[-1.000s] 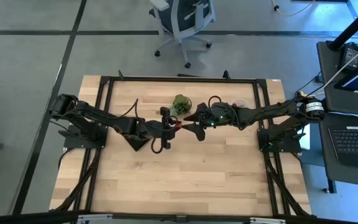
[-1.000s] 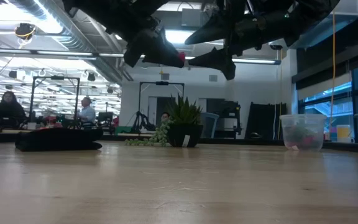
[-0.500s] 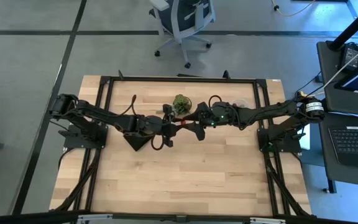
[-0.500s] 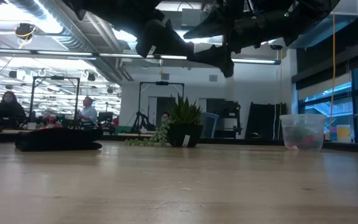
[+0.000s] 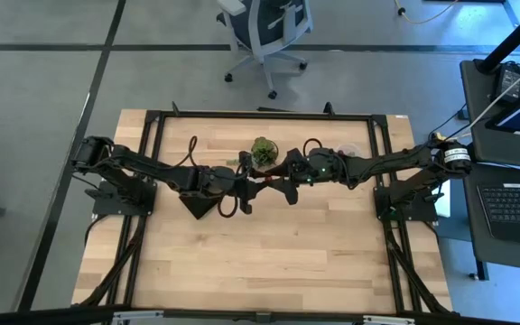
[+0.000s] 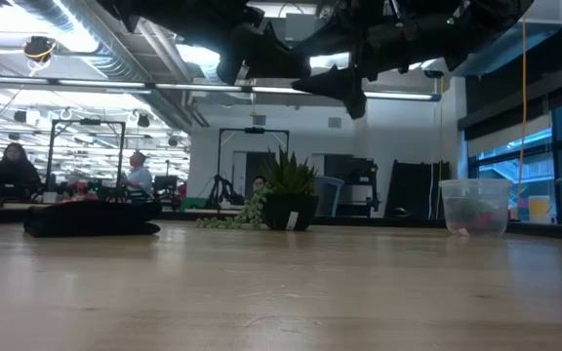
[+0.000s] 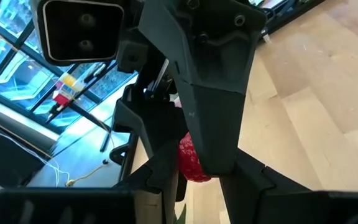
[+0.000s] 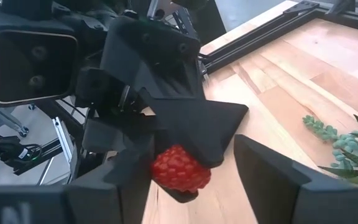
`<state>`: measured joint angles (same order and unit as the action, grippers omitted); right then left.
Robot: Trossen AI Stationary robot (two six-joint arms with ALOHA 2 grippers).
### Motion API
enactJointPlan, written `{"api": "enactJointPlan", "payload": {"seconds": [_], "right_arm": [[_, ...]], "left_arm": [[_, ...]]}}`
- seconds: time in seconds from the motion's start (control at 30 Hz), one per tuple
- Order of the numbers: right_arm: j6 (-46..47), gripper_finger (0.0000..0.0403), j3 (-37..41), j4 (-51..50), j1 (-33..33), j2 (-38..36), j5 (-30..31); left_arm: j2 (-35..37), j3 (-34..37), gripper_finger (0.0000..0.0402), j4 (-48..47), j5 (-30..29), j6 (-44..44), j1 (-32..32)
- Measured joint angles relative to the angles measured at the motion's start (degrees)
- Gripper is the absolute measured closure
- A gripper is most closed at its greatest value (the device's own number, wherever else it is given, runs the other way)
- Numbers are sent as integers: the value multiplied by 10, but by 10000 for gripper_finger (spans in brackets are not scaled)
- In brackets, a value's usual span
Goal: Pick and placing Produce into tupperware
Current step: Put the red raspberry into the bin
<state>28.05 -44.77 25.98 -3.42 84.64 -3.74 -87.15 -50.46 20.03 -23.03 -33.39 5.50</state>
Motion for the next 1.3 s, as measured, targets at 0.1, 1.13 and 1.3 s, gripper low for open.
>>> {"api": "enactJointPlan", "payload": {"seconds": [0.1, 1.13, 1.3], "right_arm": [[-1, 208, 0, 1, 0, 0, 0], [-30, 289, -2, -50, -9, 1, 2], [-36, 289, -2, -52, -9, 1, 6]], "left_arm": [[0, 0, 308, 0, -1, -2, 0], [-1, -2, 307, -35, 5, 54, -3], [-1, -2, 296, -38, 5, 62, -3]]}}
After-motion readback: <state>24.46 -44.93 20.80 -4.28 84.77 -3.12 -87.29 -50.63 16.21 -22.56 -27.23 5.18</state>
